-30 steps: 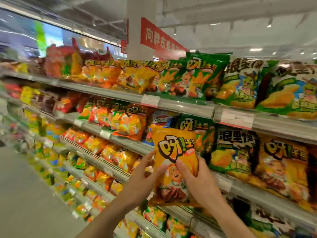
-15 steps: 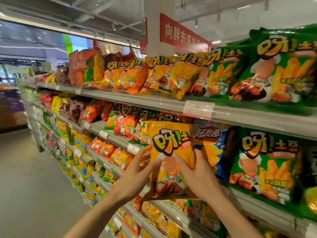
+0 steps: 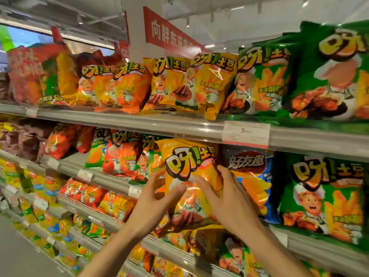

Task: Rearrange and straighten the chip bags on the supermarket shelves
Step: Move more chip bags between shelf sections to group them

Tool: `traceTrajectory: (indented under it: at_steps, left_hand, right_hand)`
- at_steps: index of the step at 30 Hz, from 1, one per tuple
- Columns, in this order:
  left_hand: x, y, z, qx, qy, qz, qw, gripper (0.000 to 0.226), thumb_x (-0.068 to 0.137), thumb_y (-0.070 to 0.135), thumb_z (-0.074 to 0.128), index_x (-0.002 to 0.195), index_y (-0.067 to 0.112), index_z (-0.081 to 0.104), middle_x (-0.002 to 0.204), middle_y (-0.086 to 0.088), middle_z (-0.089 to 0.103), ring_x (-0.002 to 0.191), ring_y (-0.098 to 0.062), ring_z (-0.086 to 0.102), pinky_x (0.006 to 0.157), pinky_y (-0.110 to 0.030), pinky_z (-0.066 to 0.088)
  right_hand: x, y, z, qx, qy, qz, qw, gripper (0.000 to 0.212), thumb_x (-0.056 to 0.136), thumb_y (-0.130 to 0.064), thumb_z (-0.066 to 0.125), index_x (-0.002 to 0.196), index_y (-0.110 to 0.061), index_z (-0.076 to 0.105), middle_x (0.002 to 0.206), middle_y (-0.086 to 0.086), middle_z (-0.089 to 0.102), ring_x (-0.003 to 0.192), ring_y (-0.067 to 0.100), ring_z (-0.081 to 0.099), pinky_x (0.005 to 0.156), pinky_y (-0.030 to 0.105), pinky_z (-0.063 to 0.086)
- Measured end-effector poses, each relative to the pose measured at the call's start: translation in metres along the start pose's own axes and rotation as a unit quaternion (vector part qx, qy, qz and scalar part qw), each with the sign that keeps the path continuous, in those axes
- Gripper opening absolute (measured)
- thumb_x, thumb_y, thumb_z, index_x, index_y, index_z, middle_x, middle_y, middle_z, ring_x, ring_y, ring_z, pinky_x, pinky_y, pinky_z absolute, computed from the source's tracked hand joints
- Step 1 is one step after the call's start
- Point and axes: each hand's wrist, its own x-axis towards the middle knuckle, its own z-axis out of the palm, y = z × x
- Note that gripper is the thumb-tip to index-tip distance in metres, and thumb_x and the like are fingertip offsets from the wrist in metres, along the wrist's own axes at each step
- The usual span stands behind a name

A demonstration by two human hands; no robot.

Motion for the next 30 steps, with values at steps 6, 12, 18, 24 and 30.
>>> traceTrajectory:
  at_steps: [6, 12, 18, 24, 30]
  left_hand:
    - [0.033, -0.005, -0.003, -0.001, -0.047, 0.038, 0.998, 0.063, 0.078, 0.056, 0.067, 0.132, 0.051, 0.035, 0.137, 0.012, 0.042, 0.110, -0.004, 0.053, 0.079, -0.023, 0.043]
    - [0.051, -0.014, -0.005, -0.039, -0.095, 0.057, 0.993, 0.068, 0.082, 0.048, 0.070, 0.141, 0.042, 0.037, 0.149, 0.005, 0.041, 0.126, -0.011, 0.044, 0.096, -0.031, 0.036]
    - [0.055, -0.022, -0.015, -0.050, -0.125, 0.066, 0.989, 0.066, 0.080, 0.053, 0.069, 0.137, 0.047, 0.038, 0.130, 0.020, 0.045, 0.128, -0.006, 0.042, 0.097, -0.028, 0.036]
    - [0.060, -0.027, -0.031, -0.051, -0.128, 0.064, 0.988, 0.068, 0.079, 0.057, 0.069, 0.139, 0.047, 0.039, 0.144, 0.017, 0.044, 0.115, 0.004, 0.050, 0.088, -0.021, 0.040]
    - [0.056, -0.026, -0.045, -0.061, -0.116, 0.068, 0.989, 0.057, 0.084, 0.047, 0.068, 0.129, 0.053, 0.032, 0.129, 0.023, 0.044, 0.118, -0.002, 0.045, 0.088, -0.020, 0.036]
  right_hand:
    - [0.005, 0.028, -0.027, -0.107, 0.214, 0.076, 0.968, 0.079, 0.090, -0.069, 0.042, 0.147, -0.015, 0.032, 0.144, 0.007, 0.036, 0.130, 0.028, 0.043, 0.103, 0.043, 0.042]
    - [0.016, 0.050, -0.021, -0.096, 0.182, 0.208, 0.956, 0.103, 0.087, -0.067, 0.052, 0.156, -0.008, 0.003, 0.159, 0.016, 0.017, 0.144, 0.034, 0.027, 0.110, 0.044, 0.033]
    - [0.026, 0.054, -0.016, -0.047, 0.182, 0.266, 0.945, 0.105, 0.087, -0.067, 0.055, 0.156, -0.007, 0.004, 0.159, 0.014, 0.030, 0.139, 0.036, 0.040, 0.106, 0.044, 0.039]
    - [0.028, 0.044, -0.019, -0.091, 0.238, 0.225, 0.940, 0.079, 0.090, -0.054, 0.062, 0.146, -0.009, 0.030, 0.137, 0.016, 0.054, 0.118, 0.037, 0.057, 0.087, 0.041, 0.050]
    - [0.031, 0.028, -0.022, -0.171, 0.261, 0.203, 0.928, 0.077, 0.089, -0.060, 0.058, 0.142, -0.010, 0.033, 0.122, 0.017, 0.061, 0.103, 0.042, 0.063, 0.073, 0.041, 0.051]
